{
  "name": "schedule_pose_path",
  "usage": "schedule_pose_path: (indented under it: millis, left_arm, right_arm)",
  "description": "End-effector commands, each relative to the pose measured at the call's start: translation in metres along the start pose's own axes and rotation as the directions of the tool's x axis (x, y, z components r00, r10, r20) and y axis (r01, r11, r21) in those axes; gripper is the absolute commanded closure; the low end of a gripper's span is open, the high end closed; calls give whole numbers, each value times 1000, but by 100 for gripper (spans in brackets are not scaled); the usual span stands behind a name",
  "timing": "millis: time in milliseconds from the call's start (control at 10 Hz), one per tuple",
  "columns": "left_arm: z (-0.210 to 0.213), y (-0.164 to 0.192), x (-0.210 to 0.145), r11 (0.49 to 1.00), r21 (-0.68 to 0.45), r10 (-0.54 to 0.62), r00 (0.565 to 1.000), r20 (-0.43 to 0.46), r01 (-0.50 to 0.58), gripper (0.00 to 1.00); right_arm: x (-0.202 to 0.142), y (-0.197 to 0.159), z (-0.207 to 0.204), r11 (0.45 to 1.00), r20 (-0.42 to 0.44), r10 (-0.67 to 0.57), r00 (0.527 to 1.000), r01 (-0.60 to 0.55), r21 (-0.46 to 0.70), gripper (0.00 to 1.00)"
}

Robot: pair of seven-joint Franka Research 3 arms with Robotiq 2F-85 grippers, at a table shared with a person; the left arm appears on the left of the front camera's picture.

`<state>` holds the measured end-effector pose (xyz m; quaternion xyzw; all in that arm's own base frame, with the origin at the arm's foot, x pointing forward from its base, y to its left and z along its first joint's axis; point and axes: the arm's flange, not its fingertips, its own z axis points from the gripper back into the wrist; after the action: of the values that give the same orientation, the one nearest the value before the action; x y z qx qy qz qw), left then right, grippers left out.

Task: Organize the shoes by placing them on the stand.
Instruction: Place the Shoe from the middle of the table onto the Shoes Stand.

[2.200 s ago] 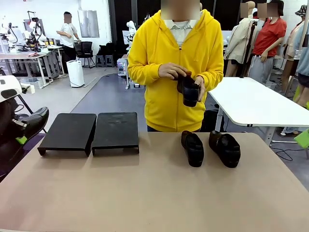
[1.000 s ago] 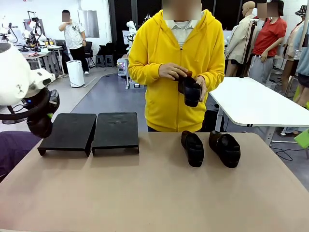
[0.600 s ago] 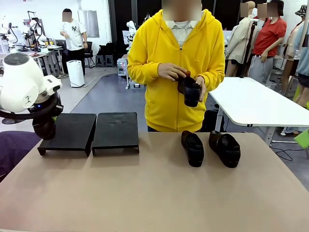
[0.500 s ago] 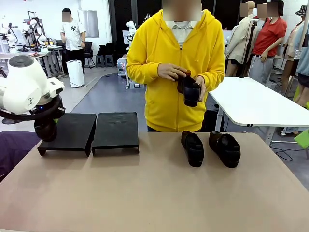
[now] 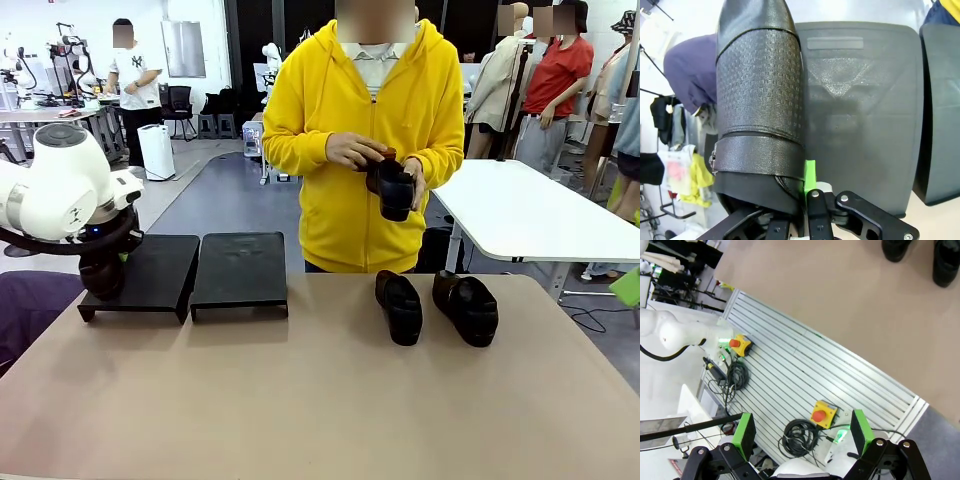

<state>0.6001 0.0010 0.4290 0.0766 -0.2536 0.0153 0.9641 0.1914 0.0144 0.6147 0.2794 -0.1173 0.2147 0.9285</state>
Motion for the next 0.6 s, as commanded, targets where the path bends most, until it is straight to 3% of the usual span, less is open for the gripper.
schedule_pose_path:
  millis: [0,100,200,300,400,500]
  left_arm:
    - [4,-2,10,999,41,-34,999,-10,35,100]
    - [3,-3,11,998,51,-35,999,-14,35,100]
    - [1,-3,10,998,50,-35,999,-11,35,76]
    - [1,-4,9,998,50,-41,999,1,41,20]
    - [2,-5,10,997,54,-47,999,4,47,0]
    - [0,-5,9,997,60,-45,999,13,44,0]
  right_arm:
    - [1,0,2,1000,1,26,1000,-26,7,0]
    - [1,0,2,1000,1,26,1000,-26,7,0]
    - [1,0,2,1000,1,26,1000,-26,7,0]
    - [1,0,2,1000,1,26,1000,-26,7,0]
    - [1,0,2,1000,1,26,1000,-26,7,0]
    - [1,0,2,1000,1,26,1000,-26,7,0]
